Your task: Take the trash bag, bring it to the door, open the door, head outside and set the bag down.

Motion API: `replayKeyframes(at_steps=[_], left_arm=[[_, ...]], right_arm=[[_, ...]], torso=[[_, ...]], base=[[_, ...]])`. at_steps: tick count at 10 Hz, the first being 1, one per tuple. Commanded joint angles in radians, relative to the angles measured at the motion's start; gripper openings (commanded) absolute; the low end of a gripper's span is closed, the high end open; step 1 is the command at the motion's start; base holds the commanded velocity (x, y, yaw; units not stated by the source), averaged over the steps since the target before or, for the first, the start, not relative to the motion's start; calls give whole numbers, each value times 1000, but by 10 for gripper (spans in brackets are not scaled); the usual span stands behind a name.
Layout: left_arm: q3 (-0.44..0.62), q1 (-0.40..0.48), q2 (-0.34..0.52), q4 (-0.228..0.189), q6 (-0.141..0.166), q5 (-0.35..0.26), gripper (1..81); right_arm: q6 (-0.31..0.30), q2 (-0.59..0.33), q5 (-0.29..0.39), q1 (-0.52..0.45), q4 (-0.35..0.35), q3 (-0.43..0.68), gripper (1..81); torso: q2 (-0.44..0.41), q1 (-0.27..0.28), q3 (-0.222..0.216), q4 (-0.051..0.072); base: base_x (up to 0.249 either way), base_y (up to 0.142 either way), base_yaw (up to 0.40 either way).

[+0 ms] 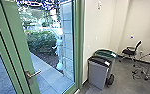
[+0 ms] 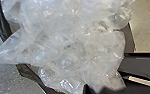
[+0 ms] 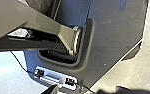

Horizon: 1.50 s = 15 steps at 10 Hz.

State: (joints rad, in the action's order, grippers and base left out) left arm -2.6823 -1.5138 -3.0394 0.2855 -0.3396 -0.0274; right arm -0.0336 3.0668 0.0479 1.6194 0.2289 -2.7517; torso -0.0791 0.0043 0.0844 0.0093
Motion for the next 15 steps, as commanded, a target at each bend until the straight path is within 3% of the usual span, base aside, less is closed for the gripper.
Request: replayKeyframes(at_steps=[1,15], left_arm=[[6,43,-1,4,-6,-65,10],[6,44,-4,-3,-6,-65,10]], right_arm=[[0,8,56,-43,4,-2,811],[0,14,56,-57,4,6,811]], torso=[[0,0,0,0],[0,0,0,0]], base=[[165,0,0],[159,0,0]])
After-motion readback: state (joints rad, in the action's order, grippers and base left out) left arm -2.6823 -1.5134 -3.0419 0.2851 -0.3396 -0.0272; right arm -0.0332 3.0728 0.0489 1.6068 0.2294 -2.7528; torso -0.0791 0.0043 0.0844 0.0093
